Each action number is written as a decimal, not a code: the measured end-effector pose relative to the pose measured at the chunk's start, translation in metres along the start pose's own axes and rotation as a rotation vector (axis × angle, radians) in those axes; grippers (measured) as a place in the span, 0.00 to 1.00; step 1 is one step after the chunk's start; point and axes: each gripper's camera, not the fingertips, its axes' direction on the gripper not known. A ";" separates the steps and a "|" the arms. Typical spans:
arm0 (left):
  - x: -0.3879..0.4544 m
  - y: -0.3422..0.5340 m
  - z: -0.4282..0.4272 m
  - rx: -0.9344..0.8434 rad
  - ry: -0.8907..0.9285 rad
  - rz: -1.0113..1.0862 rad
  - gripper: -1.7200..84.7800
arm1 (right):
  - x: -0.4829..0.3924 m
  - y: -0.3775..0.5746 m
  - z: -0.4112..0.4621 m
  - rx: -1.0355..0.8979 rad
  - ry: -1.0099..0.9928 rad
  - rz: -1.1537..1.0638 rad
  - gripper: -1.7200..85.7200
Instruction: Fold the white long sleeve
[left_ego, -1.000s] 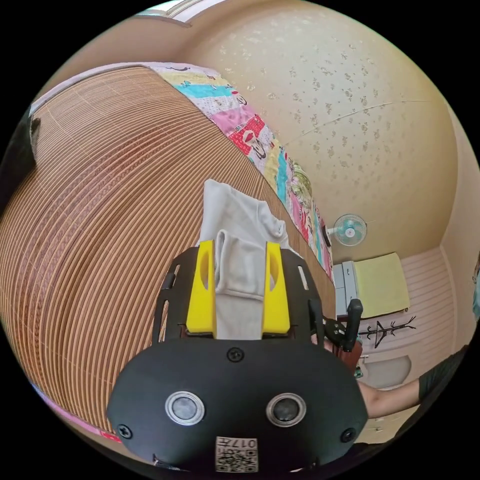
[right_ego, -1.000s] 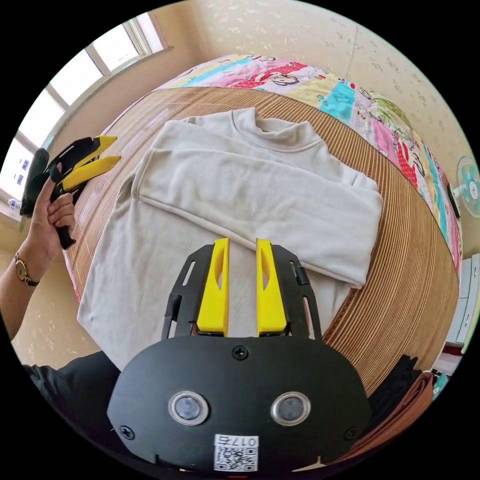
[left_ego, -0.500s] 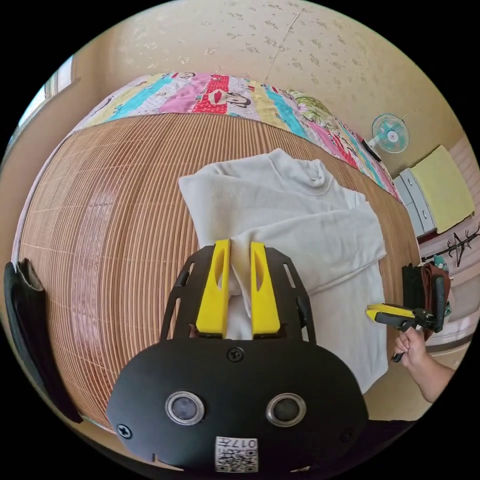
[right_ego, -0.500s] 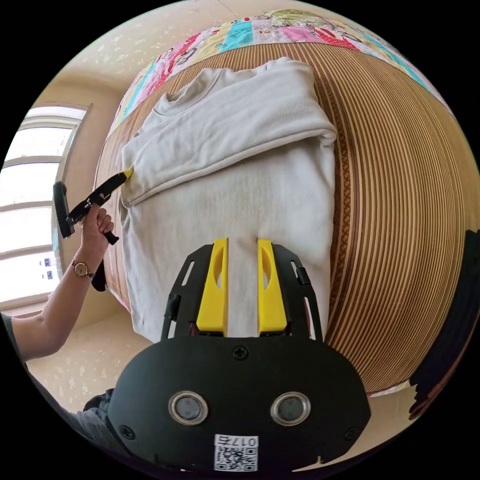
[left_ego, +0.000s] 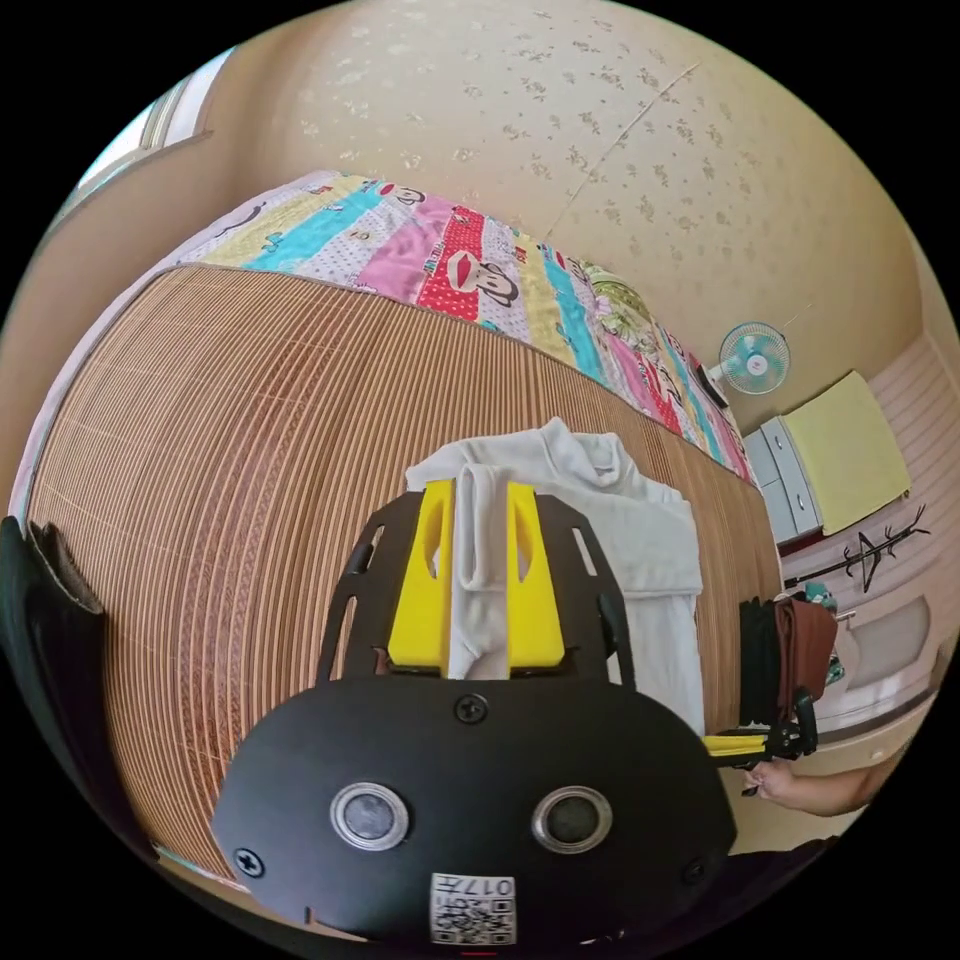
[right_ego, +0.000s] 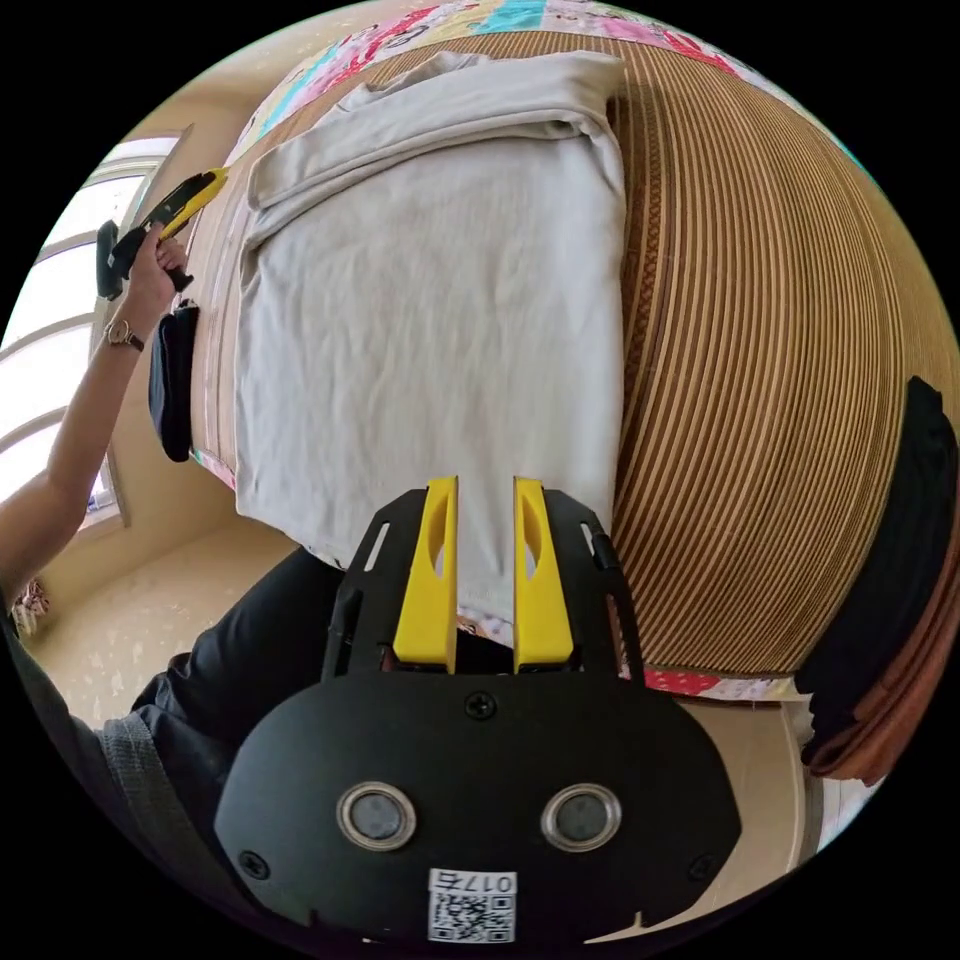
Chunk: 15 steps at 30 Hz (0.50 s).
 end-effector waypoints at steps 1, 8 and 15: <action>-0.003 0.011 -0.004 -0.018 0.004 -0.006 0.13 | 0.013 0.014 -0.008 -0.013 -0.008 0.033 0.12; -0.028 0.189 -0.055 -0.338 0.002 -0.166 0.16 | 0.077 0.063 -0.054 -0.023 -0.005 0.194 0.12; -0.006 0.266 -0.100 -0.492 -0.051 -0.122 0.15 | 0.095 0.058 -0.087 -0.040 -0.083 0.107 0.13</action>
